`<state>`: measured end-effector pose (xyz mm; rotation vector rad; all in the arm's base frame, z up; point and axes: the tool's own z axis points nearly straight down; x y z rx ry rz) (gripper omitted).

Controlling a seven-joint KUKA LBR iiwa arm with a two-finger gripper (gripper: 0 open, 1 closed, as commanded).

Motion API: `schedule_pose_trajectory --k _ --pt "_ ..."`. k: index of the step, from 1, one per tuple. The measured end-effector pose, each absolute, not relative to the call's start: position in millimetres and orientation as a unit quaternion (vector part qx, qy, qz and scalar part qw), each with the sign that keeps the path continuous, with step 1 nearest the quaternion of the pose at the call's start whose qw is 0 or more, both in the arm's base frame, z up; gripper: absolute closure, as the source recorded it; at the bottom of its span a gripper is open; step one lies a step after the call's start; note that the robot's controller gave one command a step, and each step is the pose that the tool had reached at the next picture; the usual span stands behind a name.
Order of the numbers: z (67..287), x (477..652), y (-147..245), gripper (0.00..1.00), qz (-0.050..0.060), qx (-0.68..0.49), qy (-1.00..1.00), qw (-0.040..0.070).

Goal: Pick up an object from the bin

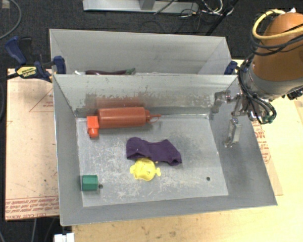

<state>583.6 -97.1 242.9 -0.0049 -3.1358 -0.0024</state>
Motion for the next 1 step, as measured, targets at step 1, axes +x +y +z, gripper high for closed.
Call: schedule_pose_trajectory --k 1 --pt "247.7 585.0 -96.6 0.0 0.0 0.0 -1.0 -0.001"
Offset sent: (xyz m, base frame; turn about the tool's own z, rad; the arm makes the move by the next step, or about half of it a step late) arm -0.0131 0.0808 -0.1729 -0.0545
